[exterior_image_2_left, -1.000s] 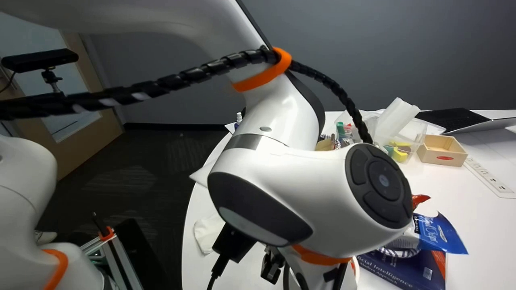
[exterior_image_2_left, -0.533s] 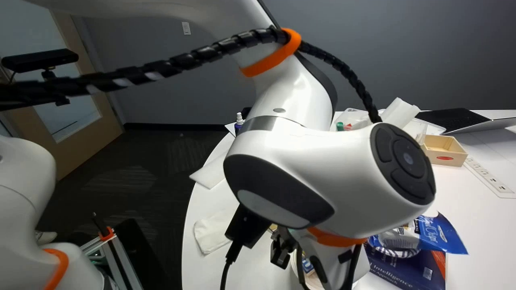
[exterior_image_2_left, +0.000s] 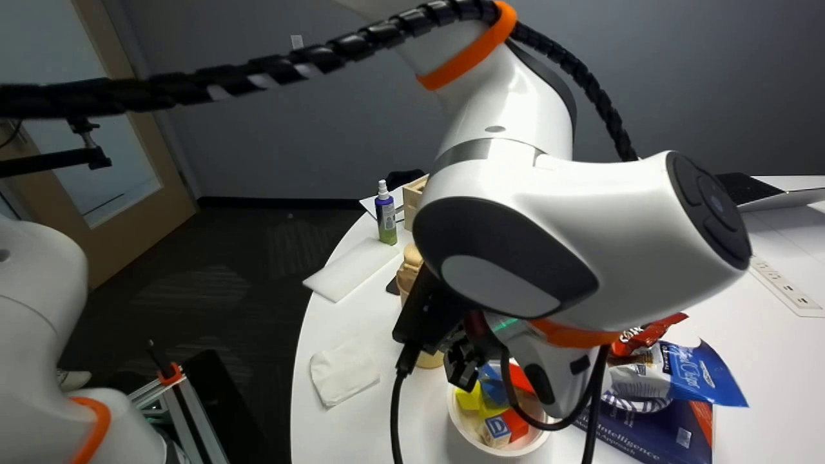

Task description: Stir the white bowl with the metal spoon

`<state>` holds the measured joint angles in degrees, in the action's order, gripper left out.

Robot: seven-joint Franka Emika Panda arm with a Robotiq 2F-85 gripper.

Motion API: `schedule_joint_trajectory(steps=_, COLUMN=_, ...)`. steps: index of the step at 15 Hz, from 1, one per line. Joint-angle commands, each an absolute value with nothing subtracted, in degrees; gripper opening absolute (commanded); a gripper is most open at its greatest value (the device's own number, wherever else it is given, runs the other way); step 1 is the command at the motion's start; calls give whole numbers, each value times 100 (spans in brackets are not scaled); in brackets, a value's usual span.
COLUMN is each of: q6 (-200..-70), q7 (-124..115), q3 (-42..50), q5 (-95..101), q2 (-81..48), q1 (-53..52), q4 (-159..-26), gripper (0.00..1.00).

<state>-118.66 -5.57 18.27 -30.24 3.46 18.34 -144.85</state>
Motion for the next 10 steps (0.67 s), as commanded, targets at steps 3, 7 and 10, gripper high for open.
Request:
schedule_joint_trajectory(steps=3, q6=-11017, q7=-811, q3=1749, q5=-2986, q2=-322, q1=1743, q4=-13938, gripper=1)
schedule_joint_trajectory(steps=7, q6=-10842, q7=-1193, q3=1748, q5=-2840, q2=-467, q1=1745, q4=-13738, gripper=1)
schedule_joint_trajectory(steps=10, q6=-11125, q7=-1746, q3=1726, q5=-2540, q2=-464, q1=1674, q4=-13725, gripper=1)
